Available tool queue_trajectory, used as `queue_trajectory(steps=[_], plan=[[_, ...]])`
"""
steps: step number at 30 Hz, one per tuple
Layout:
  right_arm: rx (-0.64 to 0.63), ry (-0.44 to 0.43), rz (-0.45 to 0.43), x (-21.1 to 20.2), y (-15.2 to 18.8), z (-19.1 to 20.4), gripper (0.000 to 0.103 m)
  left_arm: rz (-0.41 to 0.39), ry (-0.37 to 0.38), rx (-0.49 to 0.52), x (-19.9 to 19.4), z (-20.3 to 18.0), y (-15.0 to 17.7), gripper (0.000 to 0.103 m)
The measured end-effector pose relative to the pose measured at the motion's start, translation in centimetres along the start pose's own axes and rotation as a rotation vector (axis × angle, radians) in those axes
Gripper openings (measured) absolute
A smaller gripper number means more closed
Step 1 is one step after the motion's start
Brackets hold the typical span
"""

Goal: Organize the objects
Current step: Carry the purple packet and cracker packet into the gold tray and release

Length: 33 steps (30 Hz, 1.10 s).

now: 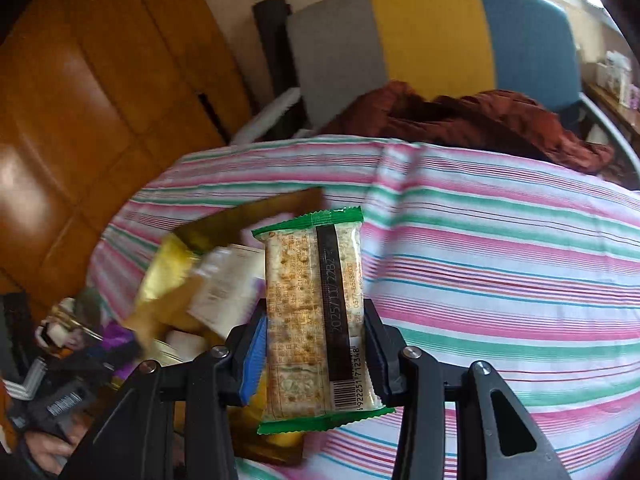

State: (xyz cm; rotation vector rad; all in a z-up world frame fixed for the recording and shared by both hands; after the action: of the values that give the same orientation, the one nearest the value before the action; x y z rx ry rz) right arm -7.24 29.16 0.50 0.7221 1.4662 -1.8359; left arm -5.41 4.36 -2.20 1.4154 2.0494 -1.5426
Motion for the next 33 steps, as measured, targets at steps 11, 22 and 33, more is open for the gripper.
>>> queue_trajectory(steps=[11,22,33], plan=[[0.003,0.048,0.056,4.4,-1.1,4.5,0.043,0.021,0.004,0.034,3.2,-1.2,-0.9,0.034],[0.063,0.038,0.123,6.4,-0.2,3.8,0.044,0.059,0.002,0.016,5.6,-0.8,-0.8,0.037],[0.089,0.06,0.117,7.0,0.4,3.7,0.045,0.084,0.005,0.048,6.9,-1.2,-0.6,0.043]])
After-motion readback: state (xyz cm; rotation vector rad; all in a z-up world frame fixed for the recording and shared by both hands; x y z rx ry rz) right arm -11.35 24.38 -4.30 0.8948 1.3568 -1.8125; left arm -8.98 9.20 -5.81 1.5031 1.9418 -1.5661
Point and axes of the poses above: each gripper's, at about its wrist camera, not at the fingertips, and x roughly the way its jaws point, z to its left, y to its underside, the point moved 2 cm from there along x, roughly the way its jaws point, and after that the axes turned 8 degrees about y, right-handed, at the moved point
